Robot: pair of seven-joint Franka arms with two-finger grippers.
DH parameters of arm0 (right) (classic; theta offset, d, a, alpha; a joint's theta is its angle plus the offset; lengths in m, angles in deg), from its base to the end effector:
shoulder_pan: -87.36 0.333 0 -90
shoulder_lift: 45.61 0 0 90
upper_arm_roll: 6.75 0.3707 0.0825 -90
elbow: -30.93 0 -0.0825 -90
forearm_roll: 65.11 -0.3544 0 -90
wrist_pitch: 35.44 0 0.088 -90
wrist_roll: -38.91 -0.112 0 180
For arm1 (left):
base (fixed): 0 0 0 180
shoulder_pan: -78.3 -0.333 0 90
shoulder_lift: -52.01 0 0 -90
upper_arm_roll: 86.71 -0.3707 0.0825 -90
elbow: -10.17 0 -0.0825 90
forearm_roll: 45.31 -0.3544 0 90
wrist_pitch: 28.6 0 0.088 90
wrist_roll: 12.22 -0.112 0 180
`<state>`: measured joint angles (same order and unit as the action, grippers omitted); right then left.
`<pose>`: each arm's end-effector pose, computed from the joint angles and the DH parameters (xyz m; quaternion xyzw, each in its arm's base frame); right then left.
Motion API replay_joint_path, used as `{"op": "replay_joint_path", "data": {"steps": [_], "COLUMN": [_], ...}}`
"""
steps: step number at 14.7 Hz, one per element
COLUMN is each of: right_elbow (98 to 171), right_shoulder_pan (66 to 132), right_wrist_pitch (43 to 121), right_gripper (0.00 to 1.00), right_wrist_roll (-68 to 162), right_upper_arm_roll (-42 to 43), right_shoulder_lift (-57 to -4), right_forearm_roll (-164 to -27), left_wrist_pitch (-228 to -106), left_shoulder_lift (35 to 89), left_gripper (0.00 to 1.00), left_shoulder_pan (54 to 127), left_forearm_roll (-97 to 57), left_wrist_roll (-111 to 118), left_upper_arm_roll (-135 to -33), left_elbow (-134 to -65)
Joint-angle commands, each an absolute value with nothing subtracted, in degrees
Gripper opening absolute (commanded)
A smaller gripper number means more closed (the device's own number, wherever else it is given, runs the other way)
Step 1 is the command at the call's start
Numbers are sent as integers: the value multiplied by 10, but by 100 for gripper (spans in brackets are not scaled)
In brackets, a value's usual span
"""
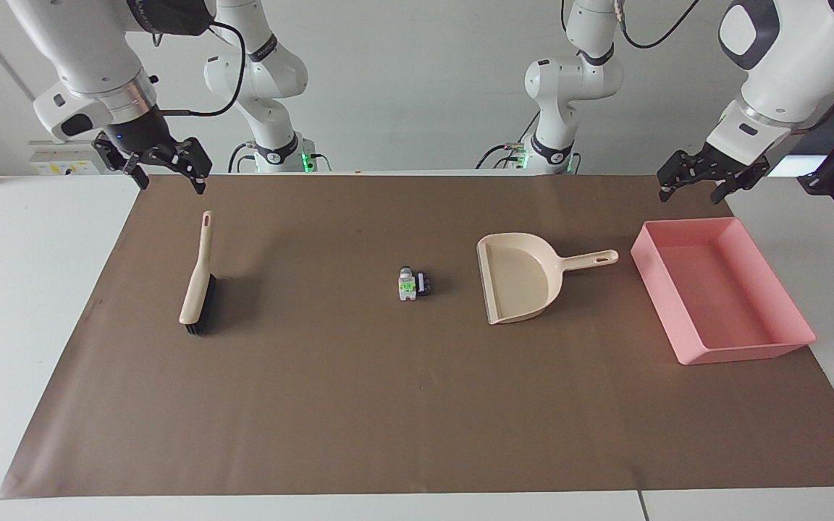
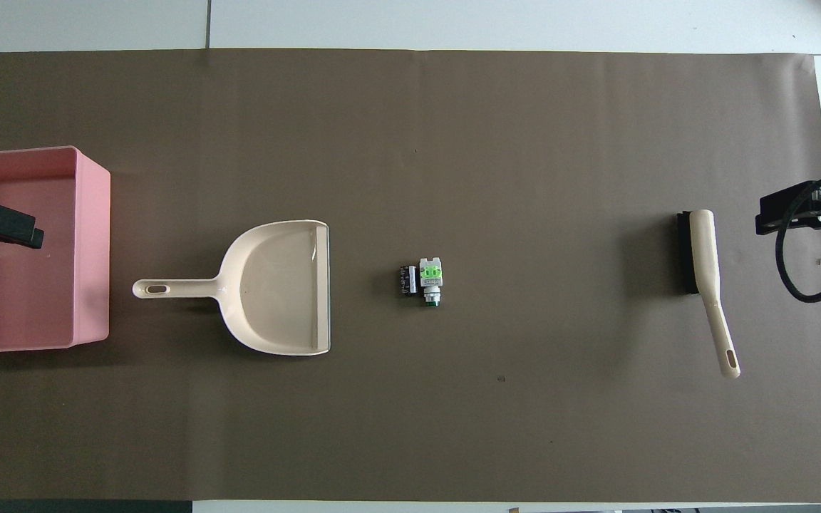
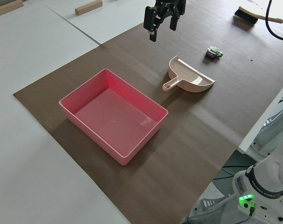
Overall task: Clean e-waste and dump in bin
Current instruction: 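Move the left gripper to the dustpan handle while the right gripper reaches the brush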
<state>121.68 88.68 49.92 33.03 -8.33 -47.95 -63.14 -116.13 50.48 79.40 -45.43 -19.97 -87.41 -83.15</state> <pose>0.5012 -0.0067 0.6826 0.9980 -0.0544 -0.0258 0.0179 0.5088 -0.0032 0.6589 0.9968 -0.0710 -0.0371 0.0015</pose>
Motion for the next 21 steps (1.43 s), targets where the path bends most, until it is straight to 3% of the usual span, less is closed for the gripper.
{"op": "replay_joint_path", "data": {"steps": [1,7,11,12,15,16,21], "right_elbow": [1208,1213,1266,1301,1521,1564,1658], "right_shoulder_pan": [882,882,874,856,810,804,772], "right_wrist_pitch": [495,496,530,551,713,747,831], "right_gripper": [99,99,99,99,99,99,99], "right_wrist_roll": [339,343,367,378,419,424,477], "right_upper_arm_roll": [-82,-82,-87,-88,-88,-89,-89], "right_shoulder_lift": [-475,-479,-498,-516,-603,-617,-585], "right_forearm_roll": [-641,-641,-641,-641,-641,-641,-669], "left_wrist_pitch": [-1159,-1160,-1160,-1160,-1163,-1174,-1208], "left_shoulder_lift": [494,494,494,494,495,495,498], "left_gripper": [98,98,98,98,98,98,97], "left_shoulder_pan": [789,794,795,795,795,795,813], "left_forearm_roll": [-455,-455,-455,-455,-456,-459,-459], "left_wrist_roll": [-195,-193,-194,-194,-194,-194,-291], "left_upper_arm_roll": [-866,-866,-865,-865,-865,-865,-864], "left_elbow": [-839,-838,-839,-840,-839,-840,-846]}}
